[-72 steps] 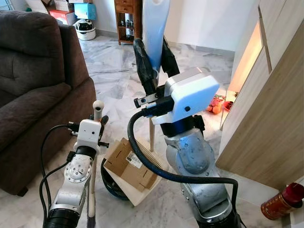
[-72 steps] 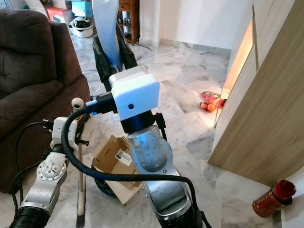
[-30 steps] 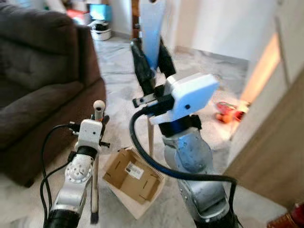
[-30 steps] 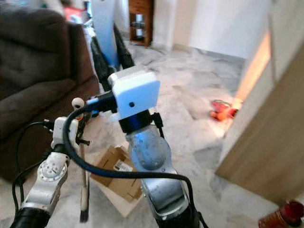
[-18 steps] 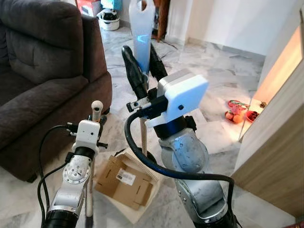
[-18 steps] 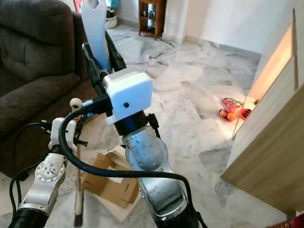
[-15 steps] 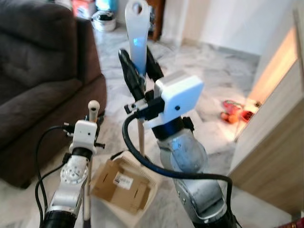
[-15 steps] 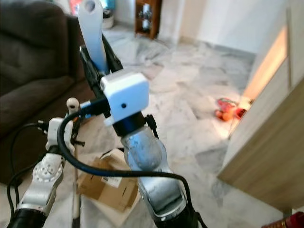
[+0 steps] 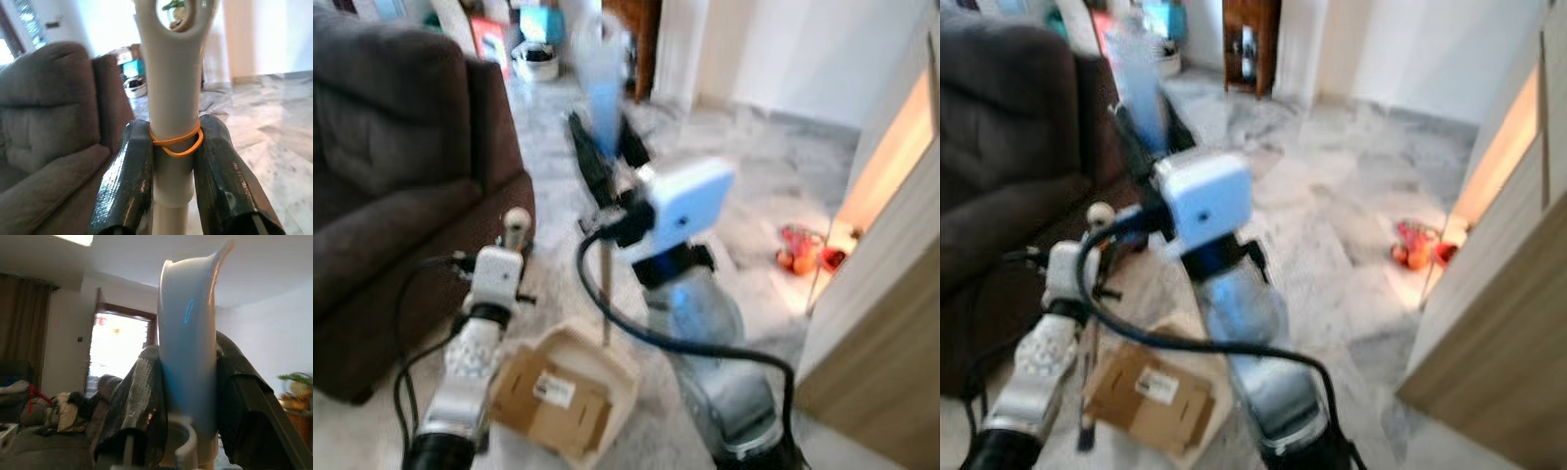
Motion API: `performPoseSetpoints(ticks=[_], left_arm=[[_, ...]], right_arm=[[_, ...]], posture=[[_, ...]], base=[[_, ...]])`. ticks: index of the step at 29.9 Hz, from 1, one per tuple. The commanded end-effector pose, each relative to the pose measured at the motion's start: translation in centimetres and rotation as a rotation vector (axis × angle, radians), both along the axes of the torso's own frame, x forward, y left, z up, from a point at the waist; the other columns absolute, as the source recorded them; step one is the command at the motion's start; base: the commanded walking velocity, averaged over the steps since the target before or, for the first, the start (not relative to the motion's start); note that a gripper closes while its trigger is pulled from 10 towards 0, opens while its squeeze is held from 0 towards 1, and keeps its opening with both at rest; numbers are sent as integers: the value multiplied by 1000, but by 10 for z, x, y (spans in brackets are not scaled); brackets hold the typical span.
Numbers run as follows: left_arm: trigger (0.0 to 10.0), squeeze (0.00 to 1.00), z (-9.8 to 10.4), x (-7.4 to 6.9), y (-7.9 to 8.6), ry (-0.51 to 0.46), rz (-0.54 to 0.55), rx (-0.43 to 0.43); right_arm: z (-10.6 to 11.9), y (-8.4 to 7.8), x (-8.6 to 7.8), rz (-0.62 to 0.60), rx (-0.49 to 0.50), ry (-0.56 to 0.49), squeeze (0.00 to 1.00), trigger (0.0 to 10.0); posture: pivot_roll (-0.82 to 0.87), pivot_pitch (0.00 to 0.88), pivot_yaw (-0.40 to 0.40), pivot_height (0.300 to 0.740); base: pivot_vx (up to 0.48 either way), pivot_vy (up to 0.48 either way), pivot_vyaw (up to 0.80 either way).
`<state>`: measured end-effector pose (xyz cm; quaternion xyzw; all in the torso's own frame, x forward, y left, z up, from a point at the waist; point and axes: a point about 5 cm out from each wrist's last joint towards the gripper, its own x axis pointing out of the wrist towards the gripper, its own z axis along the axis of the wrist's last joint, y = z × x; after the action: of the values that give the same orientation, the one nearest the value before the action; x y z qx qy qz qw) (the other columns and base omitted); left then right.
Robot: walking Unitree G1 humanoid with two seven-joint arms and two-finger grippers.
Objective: Sweep floor
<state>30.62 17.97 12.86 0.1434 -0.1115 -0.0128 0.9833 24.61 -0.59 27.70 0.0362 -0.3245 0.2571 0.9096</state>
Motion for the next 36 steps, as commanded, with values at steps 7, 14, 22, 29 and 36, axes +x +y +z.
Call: performPoseSetpoints(ticks=[7, 14, 22, 29, 36], left_arm=[[10000, 0, 7, 1, 3, -34, 4, 27], [10000, 0, 7, 1, 2, -34, 3, 29], [10000, 0, 7, 0, 2, -38, -1, 42], [10000, 0, 8, 0, 1, -40, -3, 49], [10000, 0, 7, -1, 1, -41, -5, 58]], right_arm=[[22, 1, -13, 22, 93, -98, 0, 10000], [29, -1, -18, -19, 87, -191, 0, 10000], [39, -4, -30, -84, 70, -344, 0, 10000], [41, -2, -36, -88, 61, -397, 0, 10000], [42, -1, -42, -102, 66, -436, 0, 10000]], posture=[[119, 0, -21, 740], [120, 0, -22, 740], [123, 0, -24, 740], [123, 0, -24, 740], [123, 0, -23, 740]], base=[[0, 0, 0], [0, 0, 0], [0, 0, 0], [0, 0, 0], [0, 0, 0]])
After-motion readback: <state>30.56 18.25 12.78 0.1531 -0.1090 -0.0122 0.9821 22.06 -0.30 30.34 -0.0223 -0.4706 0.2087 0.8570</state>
